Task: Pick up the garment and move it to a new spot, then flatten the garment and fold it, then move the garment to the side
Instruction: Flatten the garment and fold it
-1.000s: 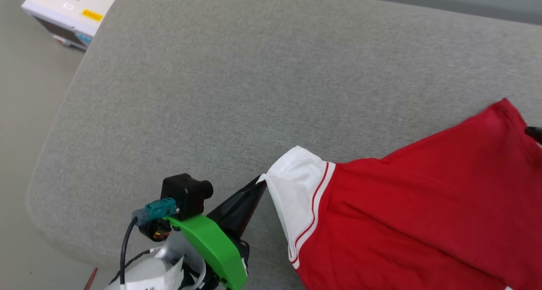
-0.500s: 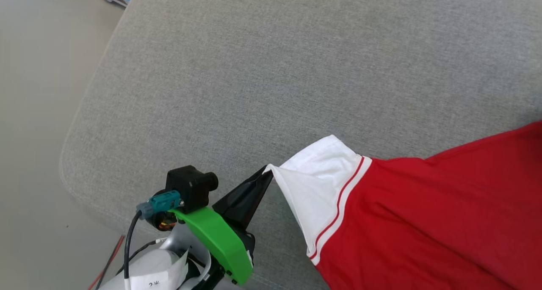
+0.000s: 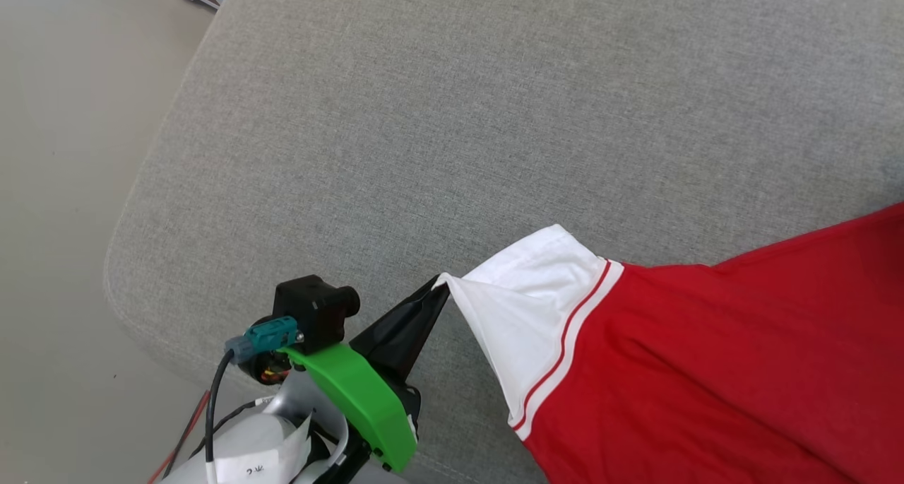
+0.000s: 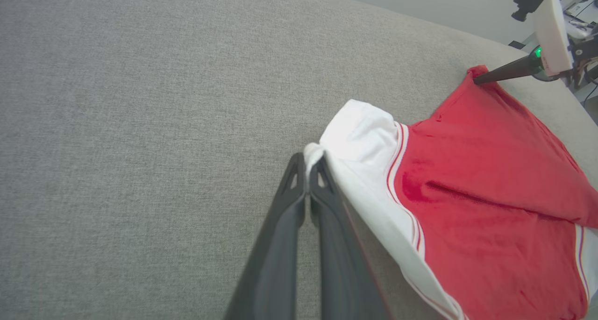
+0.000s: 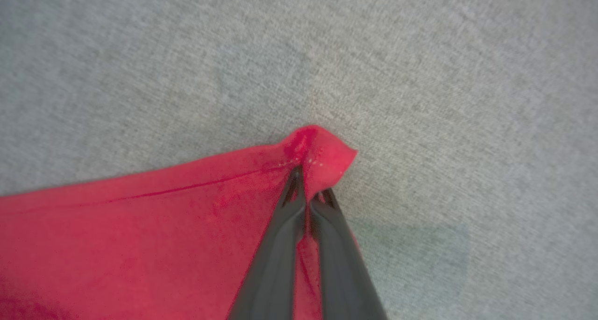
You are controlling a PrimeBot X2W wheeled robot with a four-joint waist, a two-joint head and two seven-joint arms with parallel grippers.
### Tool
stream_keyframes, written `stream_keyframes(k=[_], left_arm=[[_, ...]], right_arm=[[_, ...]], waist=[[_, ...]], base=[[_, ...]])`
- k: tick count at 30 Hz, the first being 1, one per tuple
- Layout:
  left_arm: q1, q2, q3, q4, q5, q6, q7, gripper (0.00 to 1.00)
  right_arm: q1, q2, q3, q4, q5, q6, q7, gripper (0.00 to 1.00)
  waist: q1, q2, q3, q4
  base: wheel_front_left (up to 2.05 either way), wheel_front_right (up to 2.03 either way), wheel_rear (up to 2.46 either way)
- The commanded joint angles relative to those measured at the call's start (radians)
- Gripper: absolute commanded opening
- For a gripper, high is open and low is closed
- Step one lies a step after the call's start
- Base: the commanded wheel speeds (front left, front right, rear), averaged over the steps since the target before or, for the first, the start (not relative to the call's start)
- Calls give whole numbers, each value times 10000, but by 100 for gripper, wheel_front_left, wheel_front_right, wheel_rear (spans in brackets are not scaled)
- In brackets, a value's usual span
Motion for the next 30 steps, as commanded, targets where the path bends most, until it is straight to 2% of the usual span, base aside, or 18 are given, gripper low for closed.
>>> stream_keyframes(k=[1,11,19,26,30], left_arm=[[-219,54,35,4,44,-10,-32,0],[-46,444,182,-107,41,204,39,0],[95,1109,533,-567,12,547,250,0],[-489,1681,894,-1360,173,780,791,0],[-1058,1880,1277,-1687,250,943,1003,0]], right_arm=[[453,120,168,322,114,-6,-156,0],[177,204,310,687,484,-6,-2293,0],[104,135,466,708,909,-6,-3559,0],[250,-571,639,-100,1262,-6,-3947,0],[279,-767,453,-748,1476,-6,-4182,0]], waist=[[0,0,-129,-61],[0,0,-1196,-651],[0,0,-2341,-1519],[0,0,-2930,-2231],[0,0,-3190,-2638]], base=[[0,0,0],[0,0,0],[0,0,0],[0,0,0],[0,0,0]])
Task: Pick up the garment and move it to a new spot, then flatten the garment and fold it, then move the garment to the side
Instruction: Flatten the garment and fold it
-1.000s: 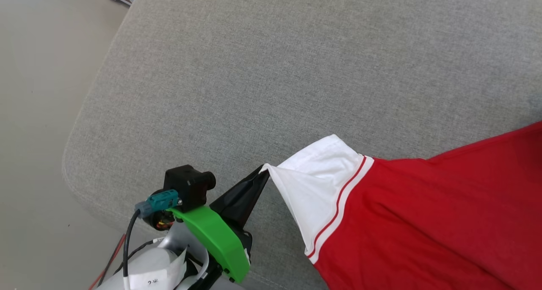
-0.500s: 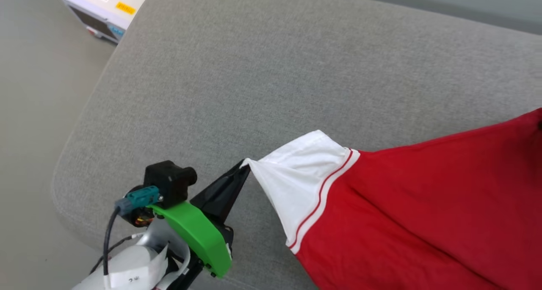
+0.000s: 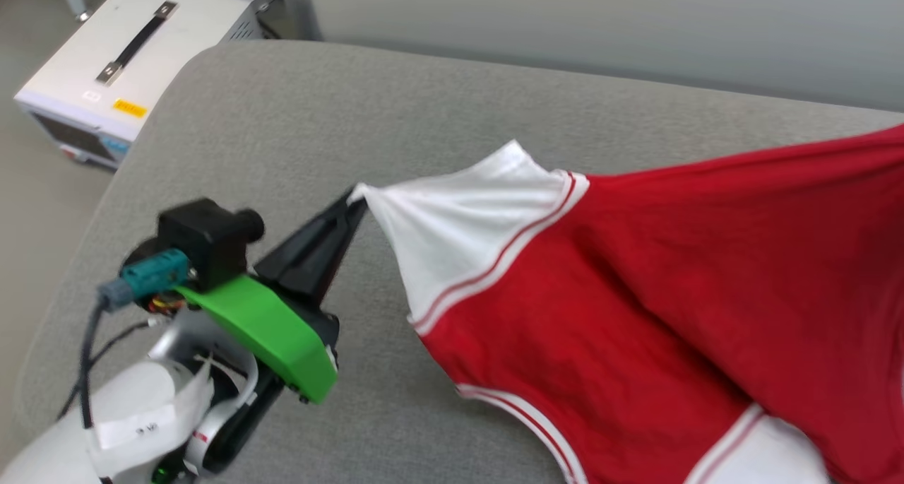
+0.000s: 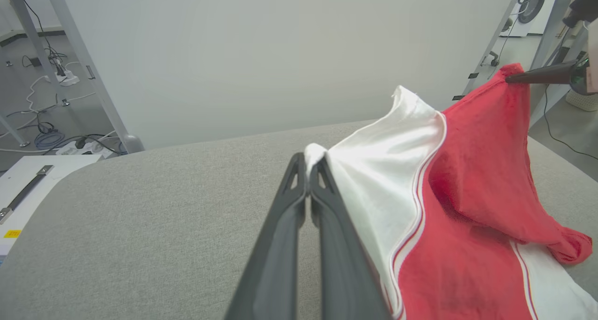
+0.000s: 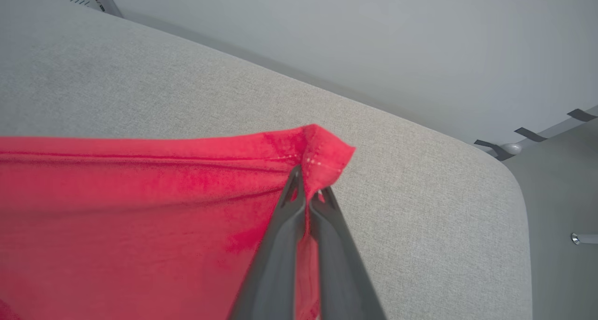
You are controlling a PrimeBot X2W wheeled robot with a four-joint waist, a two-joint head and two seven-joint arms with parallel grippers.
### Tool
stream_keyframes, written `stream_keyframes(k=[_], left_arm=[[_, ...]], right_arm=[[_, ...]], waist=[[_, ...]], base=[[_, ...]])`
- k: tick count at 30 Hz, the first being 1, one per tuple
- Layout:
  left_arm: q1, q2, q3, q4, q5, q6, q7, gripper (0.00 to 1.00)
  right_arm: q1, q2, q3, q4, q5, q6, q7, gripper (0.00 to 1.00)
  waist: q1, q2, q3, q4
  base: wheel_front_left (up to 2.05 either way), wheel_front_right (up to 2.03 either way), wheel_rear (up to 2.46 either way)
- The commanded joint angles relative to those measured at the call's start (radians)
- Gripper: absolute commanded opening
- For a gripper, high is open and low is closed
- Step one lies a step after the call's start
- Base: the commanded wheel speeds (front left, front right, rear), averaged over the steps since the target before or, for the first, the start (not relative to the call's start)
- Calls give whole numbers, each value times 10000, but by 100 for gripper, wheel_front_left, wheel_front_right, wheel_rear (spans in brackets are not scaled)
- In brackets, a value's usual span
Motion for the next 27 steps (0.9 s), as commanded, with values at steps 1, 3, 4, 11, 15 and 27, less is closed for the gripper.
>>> stream_keyframes(k=[1,3,4,11,15,27], left_arm=[[-358,71,212,-107,93,121,31,0],[-646,96,464,-207,165,245,-17,0],[-764,92,576,-232,189,299,-56,0],[-1296,188,1344,-369,211,616,-336,0],[-1582,330,1781,-466,308,790,-513,0],[-3998,778,2410,-253,1313,473,-627,0]], right_arm=[[172,-63,-68,-237,50,-7,-155,0],[218,-74,-130,-552,108,-7,-276,0],[236,-57,-165,-684,133,-7,-340,0],[313,45,-266,-1621,208,-7,-937,0],[191,-37,-312,-2048,196,-7,-1323,0],[-808,1,-836,-2923,163,-7,-1937,0]], waist=[[0,-1,-585,-678],[0,-1,-685,-861],[0,-1,-738,-950],[0,-1,-991,-1669],[0,-1,-975,-2009],[0,-1,-164,-2561]], base=[[0,0,0],[0,0,0],[0,0,0],[0,0,0],[0,0,0],[0,0,0]])
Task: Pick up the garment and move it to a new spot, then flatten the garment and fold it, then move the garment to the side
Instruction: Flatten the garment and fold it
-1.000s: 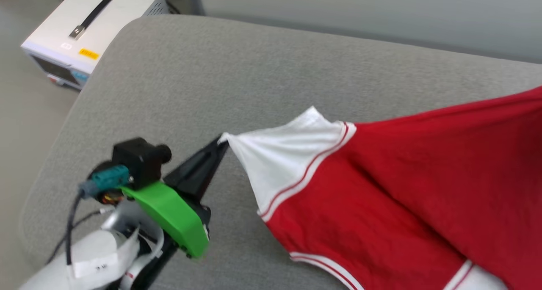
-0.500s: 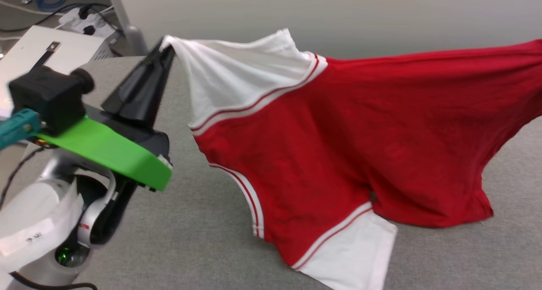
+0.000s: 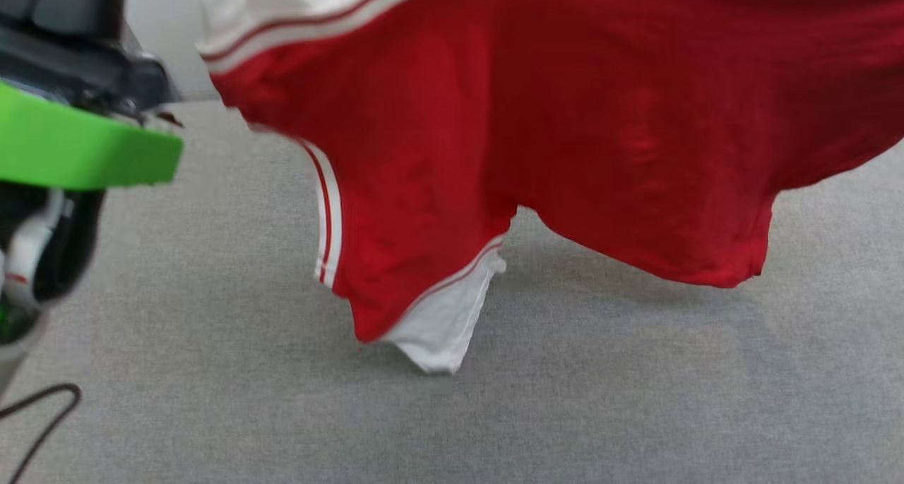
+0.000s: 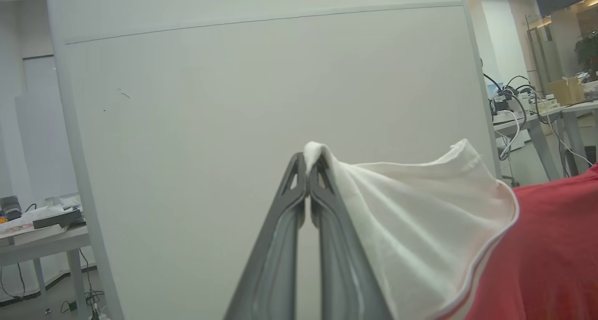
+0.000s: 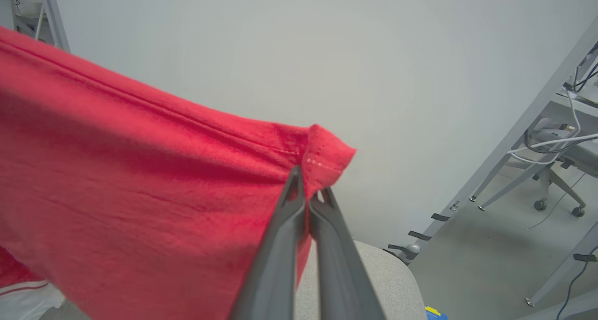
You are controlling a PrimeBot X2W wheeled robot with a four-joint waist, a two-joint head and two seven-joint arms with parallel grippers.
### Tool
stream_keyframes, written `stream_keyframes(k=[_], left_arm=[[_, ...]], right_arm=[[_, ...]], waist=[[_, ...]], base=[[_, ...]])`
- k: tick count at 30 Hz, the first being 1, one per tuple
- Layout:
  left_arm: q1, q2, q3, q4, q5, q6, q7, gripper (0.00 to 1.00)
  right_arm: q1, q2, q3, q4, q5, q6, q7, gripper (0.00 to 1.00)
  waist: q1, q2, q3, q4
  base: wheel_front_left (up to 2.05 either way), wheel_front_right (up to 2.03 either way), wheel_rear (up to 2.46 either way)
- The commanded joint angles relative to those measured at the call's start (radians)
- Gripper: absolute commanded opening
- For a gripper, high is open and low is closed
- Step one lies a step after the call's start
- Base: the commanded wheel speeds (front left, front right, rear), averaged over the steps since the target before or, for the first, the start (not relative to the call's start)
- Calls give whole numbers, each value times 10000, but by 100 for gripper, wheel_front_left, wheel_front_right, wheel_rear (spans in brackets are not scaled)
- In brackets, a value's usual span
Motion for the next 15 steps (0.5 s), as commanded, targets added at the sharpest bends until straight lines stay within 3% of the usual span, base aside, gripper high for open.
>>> stream_keyframes(k=[1,8,15], left_arm=[[-487,134,113,106,117,-118,70,0],[-2478,504,186,841,276,-1006,670,0],[-4875,681,5,2188,478,-2182,1413,0]], right_arm=[[-255,-54,-86,-51,-87,-9,-114,0],[-1471,-65,-170,75,-313,-9,-560,0],[-3664,25,221,1107,-912,-9,-1193,0]], waist=[[0,0,487,-151],[0,0,1865,-273],[0,0,3686,-426]], base=[[0,0,0],[0,0,0],[0,0,0]])
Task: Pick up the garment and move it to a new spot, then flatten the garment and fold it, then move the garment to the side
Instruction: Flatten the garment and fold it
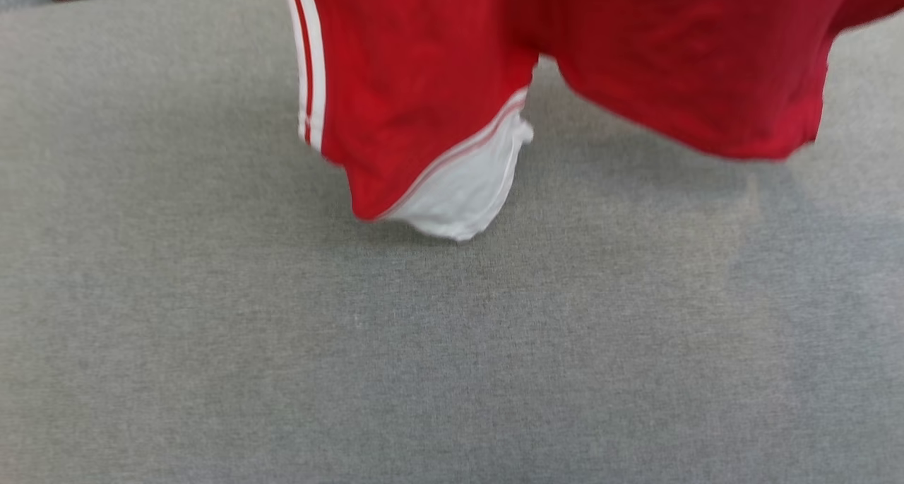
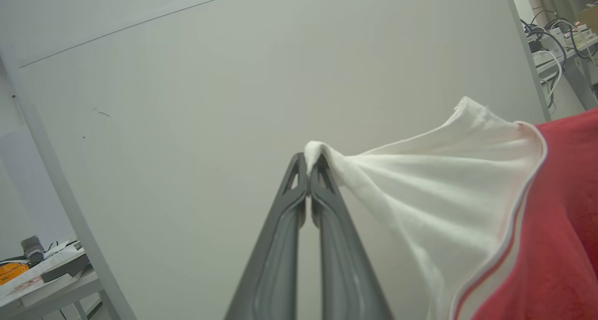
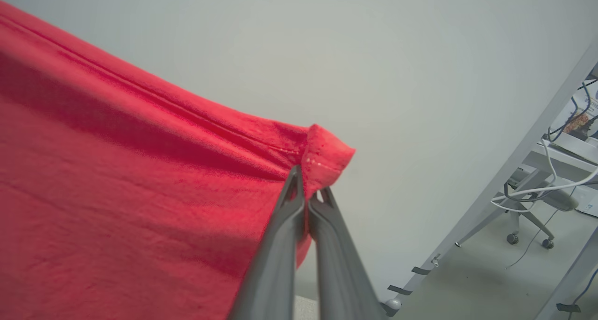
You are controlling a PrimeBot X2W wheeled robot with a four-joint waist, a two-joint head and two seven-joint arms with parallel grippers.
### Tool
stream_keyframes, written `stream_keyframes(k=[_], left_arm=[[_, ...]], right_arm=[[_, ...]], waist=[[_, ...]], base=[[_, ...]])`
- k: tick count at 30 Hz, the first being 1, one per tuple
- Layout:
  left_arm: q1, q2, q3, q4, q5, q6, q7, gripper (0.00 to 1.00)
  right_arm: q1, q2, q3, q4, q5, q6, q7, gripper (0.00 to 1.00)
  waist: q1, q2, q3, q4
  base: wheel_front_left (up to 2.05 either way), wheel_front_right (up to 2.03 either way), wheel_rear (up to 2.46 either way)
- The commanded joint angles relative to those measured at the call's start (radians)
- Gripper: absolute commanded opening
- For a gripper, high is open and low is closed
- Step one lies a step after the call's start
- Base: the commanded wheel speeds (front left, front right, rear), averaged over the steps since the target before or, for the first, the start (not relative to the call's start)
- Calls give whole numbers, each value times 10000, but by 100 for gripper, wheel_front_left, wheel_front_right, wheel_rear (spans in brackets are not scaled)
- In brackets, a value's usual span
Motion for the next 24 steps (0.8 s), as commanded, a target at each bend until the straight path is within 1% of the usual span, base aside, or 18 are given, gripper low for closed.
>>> stream_keyframes(k=[1,3,6,10,13,15,18,21,24], left_arm=[[-596,60,-20,380,139,-198,85,0],[-1385,-90,-97,1050,257,-512,132,0],[-2680,-435,-270,2240,644,-817,144,0],[-4438,-870,-611,3924,1306,-1324,-47,0],[-5492,-1235,-806,5153,1676,-1519,-374,0],[-6210,-1443,-899,5908,1957,-1613,-771,0],[-7148,-1755,-1005,6955,2408,-1669,-1639,0],[-7594,-2019,-1235,7831,2690,-1757,-2349,0],[-7646,-2216,-1635,8509,2804,-1899,-2857,0]], right_arm=[[-517,40,89,344,-180,-13,-148,0],[-1307,135,297,887,-408,-13,-404,0],[-2488,344,708,1823,-824,-13,-842,0],[-4110,862,1023,3194,-1412,-13,-1549,0],[-5070,1426,894,4300,-1905,-13,-2300,0],[-5644,1748,861,4993,-2311,-13,-2787,0],[-6379,2213,728,5887,-2853,-13,-3537,0],[-6837,2572,607,6652,-3277,-13,-4133,0],[-7079,2955,503,7243,-3461,-13,-4666,0]], waist=[[-1,-1,1527,-200],[-1,-1,1953,-235],[-1,-1,2440,-288],[-1,-1,2968,-407],[-1,-1,3175,-487],[-1,-1,3353,-506],[-1,-1,3631,-500],[-1,-1,3779,-463],[-1,-1,3880,-396]], base=[[0,0,0],[0,0,0],[0,0,0],[0,0,0],[0,0,0],[0,0,0],[0,0,0],[0,0,0],[0,0,0]])
